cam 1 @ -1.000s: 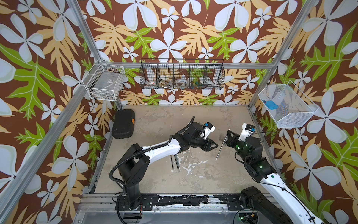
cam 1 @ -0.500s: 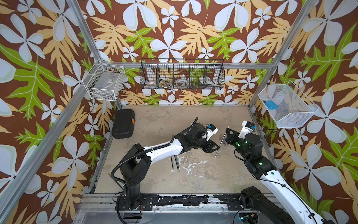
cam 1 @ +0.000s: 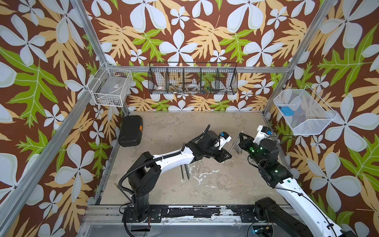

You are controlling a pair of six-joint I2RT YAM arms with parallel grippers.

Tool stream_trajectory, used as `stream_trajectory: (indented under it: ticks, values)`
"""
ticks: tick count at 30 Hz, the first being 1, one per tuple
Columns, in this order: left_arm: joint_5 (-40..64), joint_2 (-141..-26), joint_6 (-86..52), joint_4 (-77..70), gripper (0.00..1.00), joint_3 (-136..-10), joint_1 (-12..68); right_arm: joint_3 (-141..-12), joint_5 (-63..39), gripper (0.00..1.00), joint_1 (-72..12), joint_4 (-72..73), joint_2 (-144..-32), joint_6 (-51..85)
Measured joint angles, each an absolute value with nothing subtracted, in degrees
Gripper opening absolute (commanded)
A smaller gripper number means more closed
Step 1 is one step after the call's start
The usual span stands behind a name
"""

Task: Remove the protective cover of the pencils
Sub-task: Pick up the pencil from the center of the board, then remove the protective sleeve from the pencil.

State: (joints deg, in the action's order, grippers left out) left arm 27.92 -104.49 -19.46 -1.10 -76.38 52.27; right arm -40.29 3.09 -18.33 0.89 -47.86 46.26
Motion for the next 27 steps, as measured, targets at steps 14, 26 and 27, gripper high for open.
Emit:
stream_trajectory:
  ticks: [14,26,27]
  values:
    - [24.0,-107.6,-16.6,6.3,0.00,-82.7,52.4,-43.9,0.7,0.70,-14.8,-6.3,-52.4,40.7]
    - [18.2,-114.0,-11.8,18.3,0.00,-89.6,52.4,-39.1,-35.2,0.61,1.3,-6.0,-54.4,32.6]
    - [18.3,-114.2,-11.7,18.6,0.00,-89.6,52.5,-39.0,-35.9,0.59,1.4,-6.0,-54.7,32.6]
